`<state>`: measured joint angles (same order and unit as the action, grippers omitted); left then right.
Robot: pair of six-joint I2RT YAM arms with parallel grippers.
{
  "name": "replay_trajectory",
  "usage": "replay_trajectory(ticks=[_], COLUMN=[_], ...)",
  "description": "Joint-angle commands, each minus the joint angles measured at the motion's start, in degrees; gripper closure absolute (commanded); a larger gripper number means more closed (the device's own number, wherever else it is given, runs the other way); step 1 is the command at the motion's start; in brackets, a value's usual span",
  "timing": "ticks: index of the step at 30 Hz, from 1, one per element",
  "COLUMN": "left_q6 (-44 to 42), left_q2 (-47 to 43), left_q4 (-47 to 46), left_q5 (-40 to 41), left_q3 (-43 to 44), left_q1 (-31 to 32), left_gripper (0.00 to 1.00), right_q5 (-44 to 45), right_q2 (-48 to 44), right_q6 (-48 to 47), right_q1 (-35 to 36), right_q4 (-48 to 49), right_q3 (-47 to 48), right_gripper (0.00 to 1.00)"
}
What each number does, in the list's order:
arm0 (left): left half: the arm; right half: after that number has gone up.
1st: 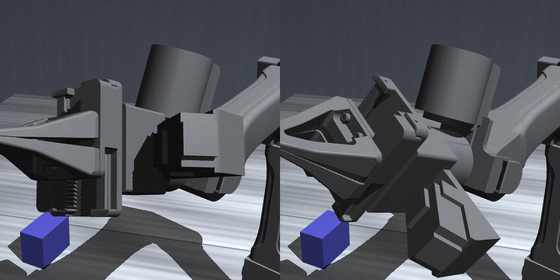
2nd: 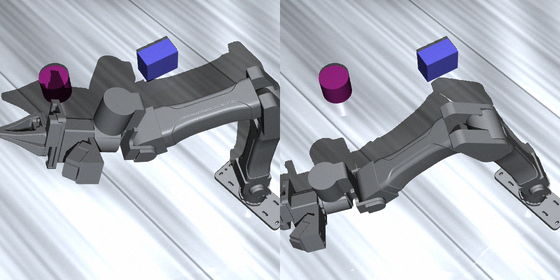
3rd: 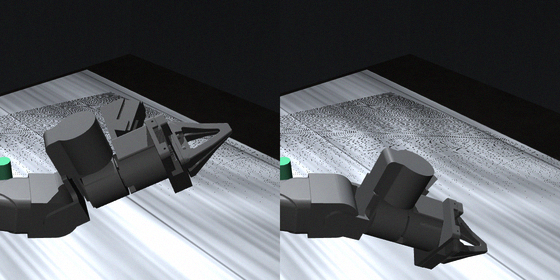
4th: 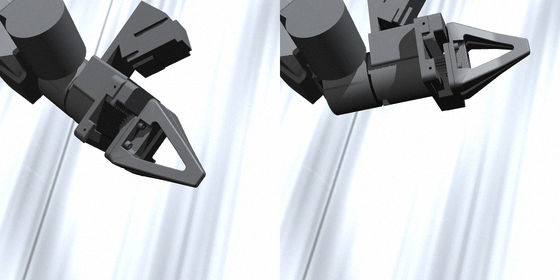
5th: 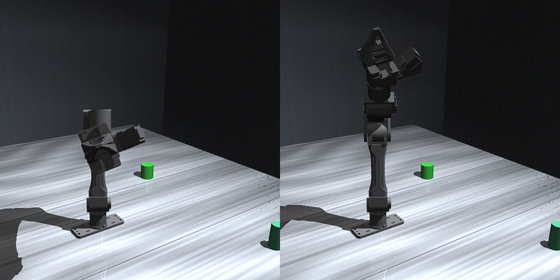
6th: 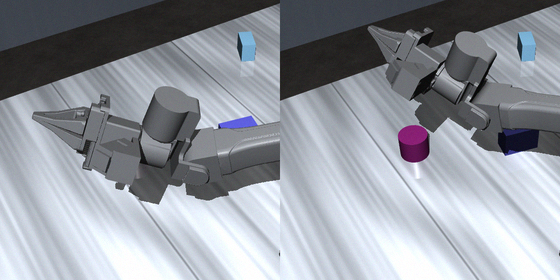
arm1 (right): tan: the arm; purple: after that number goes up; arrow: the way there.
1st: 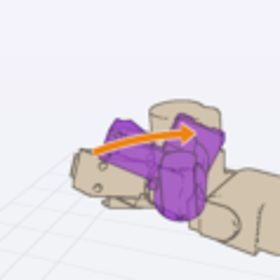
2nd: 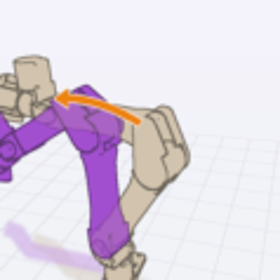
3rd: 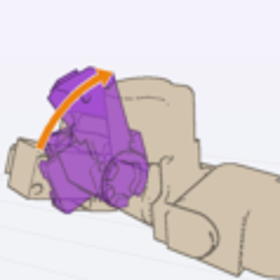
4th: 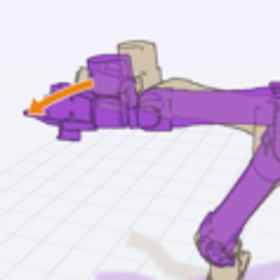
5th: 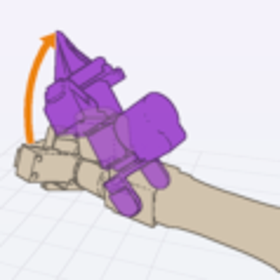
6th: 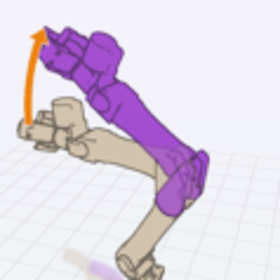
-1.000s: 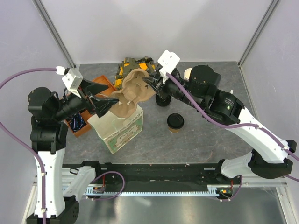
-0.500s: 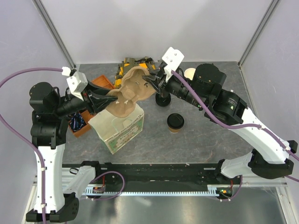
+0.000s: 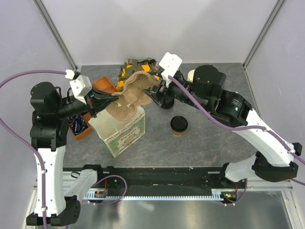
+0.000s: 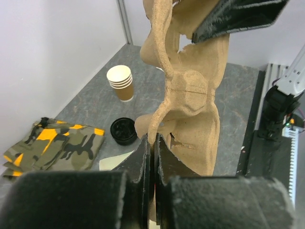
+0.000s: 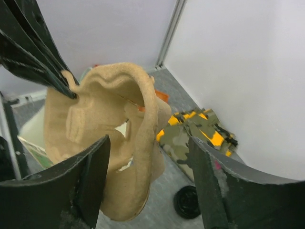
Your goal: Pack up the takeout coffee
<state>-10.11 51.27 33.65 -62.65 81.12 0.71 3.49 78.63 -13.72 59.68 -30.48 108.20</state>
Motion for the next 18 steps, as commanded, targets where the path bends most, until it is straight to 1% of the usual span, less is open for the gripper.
replay_trajectory(ticks=[1, 3, 6, 8, 12, 16, 18], left_q6=[-8.69, -9.4, -12.03, -12.74, -13.62, -13.62, -13.71], left_q2=[1.38, 2.51, 3.49, 3.84, 4.02, 3.67, 3.58], left_q4=[4.83, 5.9, 8.45, 9.15, 10.38, 10.82, 10.82], left_q5=[2.96, 4.73, 7.36, 10.09, 11.5, 12.03, 11.94], left_q3=[3.69, 4.57, 6.15, 6.5, 7.65, 7.56, 7.38], left_q1=[-0.1, 0.17, 1.66, 3.15, 4.65, 5.27, 5.62], left_gripper=[0.98, 0.98, 0.98, 0.98, 0.98, 0.98, 0.98], right_q5=[5.19, 8.01, 8.82, 8.99, 9.87, 11.8, 12.25], right_q2=[4.58, 7.13, 9.17, 9.35, 9.61, 9.79, 10.14], right_q6=[-3.77, -4.13, -4.13, -4.3, -4.21, -4.21, -4.39], right_q1=[0.17, 0.17, 0.17, 0.26, 0.35, 0.35, 0.26], right_q4=[-12.72, -16.87, -19.08, -19.09, -18.92, -17.77, -17.95], right_q3=[9.27, 13.67, 17.82, 18.27, 18.8, 18.45, 18.27], right_gripper=[0.22, 0.23, 0.21, 0.21, 0.22, 0.35, 0.36])
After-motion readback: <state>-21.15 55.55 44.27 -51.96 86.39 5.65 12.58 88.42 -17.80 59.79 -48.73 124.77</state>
